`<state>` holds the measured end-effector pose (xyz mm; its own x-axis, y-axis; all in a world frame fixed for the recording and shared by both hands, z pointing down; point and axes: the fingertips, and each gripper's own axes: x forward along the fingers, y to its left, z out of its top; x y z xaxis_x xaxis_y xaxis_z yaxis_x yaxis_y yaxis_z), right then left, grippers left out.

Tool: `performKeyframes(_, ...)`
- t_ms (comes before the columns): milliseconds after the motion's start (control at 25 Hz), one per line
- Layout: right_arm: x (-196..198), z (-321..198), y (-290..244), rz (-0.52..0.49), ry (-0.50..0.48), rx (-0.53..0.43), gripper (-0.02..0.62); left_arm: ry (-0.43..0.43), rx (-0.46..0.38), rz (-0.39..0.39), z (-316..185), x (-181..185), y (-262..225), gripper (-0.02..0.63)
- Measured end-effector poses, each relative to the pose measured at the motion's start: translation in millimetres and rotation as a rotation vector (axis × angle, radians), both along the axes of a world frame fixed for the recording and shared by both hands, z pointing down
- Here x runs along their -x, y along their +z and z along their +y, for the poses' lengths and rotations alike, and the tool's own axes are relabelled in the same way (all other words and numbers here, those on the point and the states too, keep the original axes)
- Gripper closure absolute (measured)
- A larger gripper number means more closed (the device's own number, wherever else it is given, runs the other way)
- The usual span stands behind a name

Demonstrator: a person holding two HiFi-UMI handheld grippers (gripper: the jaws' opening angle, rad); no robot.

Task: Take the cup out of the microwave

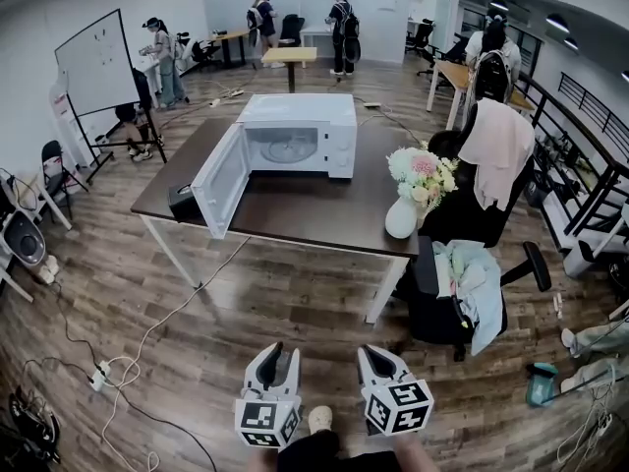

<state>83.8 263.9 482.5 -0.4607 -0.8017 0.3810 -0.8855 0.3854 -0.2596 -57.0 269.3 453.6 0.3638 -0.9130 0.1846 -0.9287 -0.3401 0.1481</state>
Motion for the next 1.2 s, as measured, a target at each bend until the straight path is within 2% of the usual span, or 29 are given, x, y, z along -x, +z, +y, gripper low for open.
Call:
performKeyframes(360, 6.0, -58.3, -2.1, 0.002, 0.036, -0.023, 0.601, 0.001, -0.022, 0.01, -56.6, 19.7, -0.6, 0.423)
performKeyframes(640, 5.2, -75.2, 1.7, -0.011, 0.071, -0.021, 0.601, -0.005, -0.036, 0.026, -75.8, 28.5, 1.4, 0.257)
performKeyframes(760, 5.8, -75.3, 4.6, -0.014, 0.074, -0.011, 0.601, -0.01, -0.033, 0.042, -76.8, 30.2, 4.3, 0.216)
performKeyframes(960, 5.5, -74.8, 7.7, -0.019, 0.085, 0.003, 0.601, -0.018, -0.017, 0.045, -75.1, 33.8, 11.7, 0.168)
performKeyframes(1200, 14.3, -81.4, 11.7, -0.012, 0.058, 0.019, 0.601, -0.018, -0.005, 0.079, -76.0, 38.5, 16.5, 0.161)
